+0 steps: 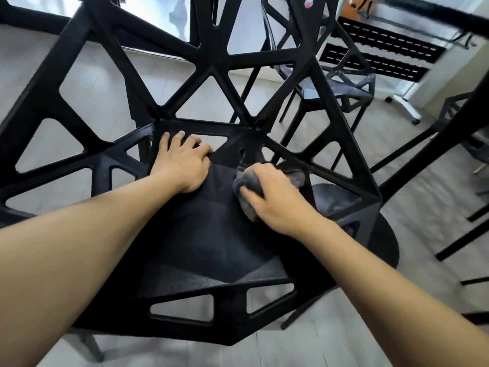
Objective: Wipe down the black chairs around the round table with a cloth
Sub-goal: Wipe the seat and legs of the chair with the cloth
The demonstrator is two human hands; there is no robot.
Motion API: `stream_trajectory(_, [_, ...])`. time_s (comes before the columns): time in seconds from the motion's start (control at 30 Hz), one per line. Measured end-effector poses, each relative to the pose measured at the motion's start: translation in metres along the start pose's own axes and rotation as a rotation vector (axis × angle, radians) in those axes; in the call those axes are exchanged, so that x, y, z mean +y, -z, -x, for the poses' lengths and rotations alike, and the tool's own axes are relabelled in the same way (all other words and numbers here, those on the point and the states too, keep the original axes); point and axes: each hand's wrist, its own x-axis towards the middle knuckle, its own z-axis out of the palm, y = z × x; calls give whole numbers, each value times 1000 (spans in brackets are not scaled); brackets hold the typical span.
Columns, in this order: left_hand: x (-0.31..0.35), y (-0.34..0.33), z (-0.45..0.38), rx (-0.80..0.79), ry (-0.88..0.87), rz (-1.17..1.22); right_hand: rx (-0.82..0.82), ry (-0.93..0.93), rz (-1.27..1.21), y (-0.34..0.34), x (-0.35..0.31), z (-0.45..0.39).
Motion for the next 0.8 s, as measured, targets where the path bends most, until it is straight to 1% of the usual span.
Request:
stream_trajectory(0.03, [0,0,1,0,3,-1,-15,55,42,1,1,3])
stream_trajectory(0.07, [0,0,1,3,5,0,6,71,139,5,6,1])
stream_trajectory(0.17, [-1,1,2,-3,2,8,169,-12,567,22,42,-21])
stream_trajectory(0.2, [0,1,2,-1,1,12,189,-35,648,27,52,-25])
stream_trajectory(0.23, [1,1,1,4,3,15,193,-47,649,30,57,-27])
stream_trajectory(0.27, [1,1,1,5,6,16,189,-55,581,28,55,-27])
stream_trajectory(0.33, [1,1,1,-2,7,16,137,-83,344,15,33,-23])
stream_trajectory(0.4, [1,2,1,-3,1,18,23,-111,74,1,3,-16])
stream_trajectory(0.43, [1,2,2,-3,1,18,-19,-80,4,-5,-10,-13])
stream_trajectory(0.5, [0,2,2,6,-1,18,-46,24,23,-7,-25,-8])
stream_trajectory(0.53, [0,2,2,7,-3,18,-38,49,57,-6,-25,-7])
stream_trajectory(0.6, [0,1,2,6,-9,21,24,4,192,-3,-15,-8])
stream_trajectory(0.67, [0,0,2,4,-5,24,114,-56,413,-3,7,-16])
stream_trajectory(0.73, [0,-1,2,11,-4,20,143,-92,662,-6,26,-32])
stream_trajectory(0.8, [0,-1,1,18,-10,12,172,-149,798,-10,36,-53])
